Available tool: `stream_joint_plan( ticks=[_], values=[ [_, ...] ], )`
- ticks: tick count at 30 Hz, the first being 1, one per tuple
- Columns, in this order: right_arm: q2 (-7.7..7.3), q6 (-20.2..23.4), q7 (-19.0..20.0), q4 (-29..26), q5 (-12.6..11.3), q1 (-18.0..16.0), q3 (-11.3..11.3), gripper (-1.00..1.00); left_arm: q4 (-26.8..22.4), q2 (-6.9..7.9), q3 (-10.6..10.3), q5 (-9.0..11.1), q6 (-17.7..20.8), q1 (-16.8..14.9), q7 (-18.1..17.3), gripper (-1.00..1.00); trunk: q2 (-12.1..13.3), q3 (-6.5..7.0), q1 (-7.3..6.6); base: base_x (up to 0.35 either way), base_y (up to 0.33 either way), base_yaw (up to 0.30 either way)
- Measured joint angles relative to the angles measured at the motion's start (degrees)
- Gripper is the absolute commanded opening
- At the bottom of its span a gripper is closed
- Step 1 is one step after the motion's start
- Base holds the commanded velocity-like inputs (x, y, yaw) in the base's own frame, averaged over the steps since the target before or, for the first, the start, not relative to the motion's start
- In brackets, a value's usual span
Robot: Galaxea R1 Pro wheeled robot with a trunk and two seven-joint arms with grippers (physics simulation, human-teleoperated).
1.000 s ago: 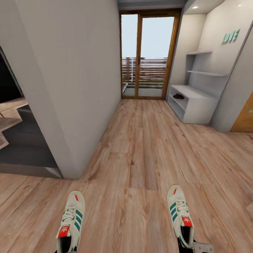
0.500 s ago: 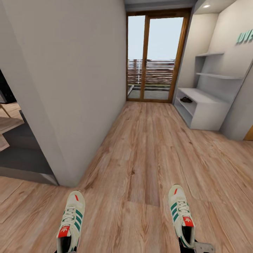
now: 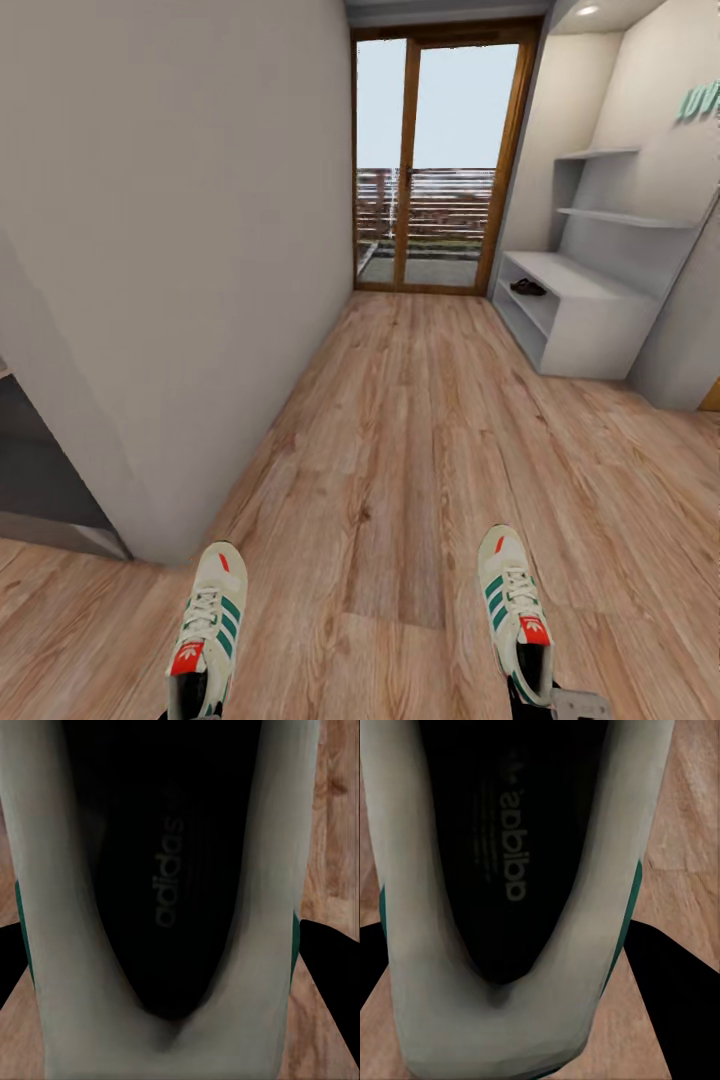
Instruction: Pick up the two gym shoes and the two sandals from the corridor floor and place them onto the hallstand (shoe rack) in the corridor, making sure they are on the rack and not on the floor. Arrange them so the two gym shoes are next to each other and the two sandals are next to each other.
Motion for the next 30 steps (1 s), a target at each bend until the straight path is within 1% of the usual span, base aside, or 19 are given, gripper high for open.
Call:
stream_joint_plan(
  ticks=[8,19,21,23,24,25,28,30],
  values=[
    [0.09,0.0,0.0,0.1,0.0,0.0,0.0,-1.00,0.0,0.05,0.0,0.0,0.0,0.0,-0.4,-1.00,0.0,0.00,0.00,0.331,-0.038,-0.217],
    [0.20,0.0,-0.1,0.1,0.0,0.0,0.1,-1.00,0.0,-0.01,-0.1,-0.1,0.0,0.0,-0.5,-1.00,0.0,0.00,0.00,0.339,-0.001,-0.020],
    [0.21,0.0,-0.1,0.1,0.0,0.0,0.1,-1.00,-0.1,0.16,-0.6,-0.7,0.1,-0.2,-1.0,-1.00,0.0,0.00,0.00,0.339,0.000,-0.001],
    [0.21,0.0,-0.1,0.1,0.0,0.0,0.1,-1.00,-0.2,0.45,-1.2,-2.4,0.2,-0.3,-2.4,-1.00,0.0,0.00,0.00,0.339,0.000,0.000],
    [0.21,0.0,-0.1,0.2,0.0,0.0,0.1,-1.00,-0.2,0.60,-1.2,-2.8,0.2,-0.3,-2.9,-1.00,0.0,0.00,0.00,0.339,0.000,0.000],
    [0.21,0.0,-0.1,0.2,0.0,0.0,0.1,-1.00,-0.2,0.94,-1.4,-3.8,0.3,-0.4,-4.1,-1.00,0.0,0.00,0.00,0.339,0.000,0.000],
    [0.21,0.0,-0.1,0.1,0.0,0.0,0.1,-1.00,-0.1,1.40,-1.1,-4.8,0.4,-0.4,-6.2,-1.00,0.0,0.00,0.00,0.339,0.000,0.000],
    [0.21,0.0,-0.1,0.1,0.0,0.0,0.1,-1.00,-0.1,1.58,-0.7,-5.0,0.3,-0.4,-6.7,-1.00,0.0,0.00,0.00,0.339,0.000,0.000]
  ],
)
